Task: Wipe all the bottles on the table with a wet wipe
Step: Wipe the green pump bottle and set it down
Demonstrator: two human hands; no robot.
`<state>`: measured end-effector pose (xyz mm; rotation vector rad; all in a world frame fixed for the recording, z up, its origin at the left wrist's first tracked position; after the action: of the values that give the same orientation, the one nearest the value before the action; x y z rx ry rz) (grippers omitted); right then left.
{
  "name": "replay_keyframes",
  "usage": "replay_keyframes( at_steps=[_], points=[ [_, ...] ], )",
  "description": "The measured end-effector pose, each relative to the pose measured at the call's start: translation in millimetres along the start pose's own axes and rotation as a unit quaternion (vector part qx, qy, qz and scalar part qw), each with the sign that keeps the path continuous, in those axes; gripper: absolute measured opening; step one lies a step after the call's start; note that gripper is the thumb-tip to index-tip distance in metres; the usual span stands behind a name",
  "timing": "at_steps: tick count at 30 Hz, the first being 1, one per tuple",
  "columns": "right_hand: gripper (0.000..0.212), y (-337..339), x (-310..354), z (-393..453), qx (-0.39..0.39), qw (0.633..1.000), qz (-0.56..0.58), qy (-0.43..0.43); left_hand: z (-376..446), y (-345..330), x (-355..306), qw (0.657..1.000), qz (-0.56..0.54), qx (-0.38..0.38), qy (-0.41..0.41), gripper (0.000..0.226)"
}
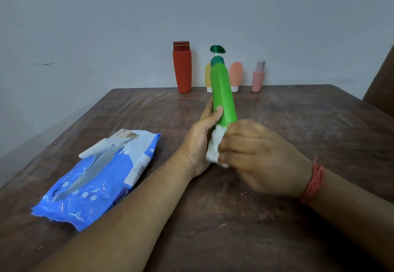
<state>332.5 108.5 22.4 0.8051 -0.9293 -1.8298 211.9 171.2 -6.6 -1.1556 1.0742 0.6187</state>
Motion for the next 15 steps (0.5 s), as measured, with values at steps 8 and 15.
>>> replay_keyframes(
  at_steps=[8,15],
  points=[
    [0.03,2,-3,3,-0.049,0.998,-0.013,-0.03,-5,1,-2,0.998,-0.037,0.026,0.048,0.038],
    [0.025,-1,2,0,-0.049,0.998,0.03,0.018,-5,2,-3,0.998,-0.031,-0.003,0.049,0.056]
  ],
)
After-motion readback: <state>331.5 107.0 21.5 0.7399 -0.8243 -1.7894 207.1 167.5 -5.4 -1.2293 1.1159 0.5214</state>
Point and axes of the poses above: each hand's wrist, its own z-axis towards the middle knuckle, its own y-axis out of the back of the hand, x = y × z, the point moved 3 cm from there along z, towards the middle knuckle, and after that the axes turned 12 degrees about z, right-handed, at the moved point
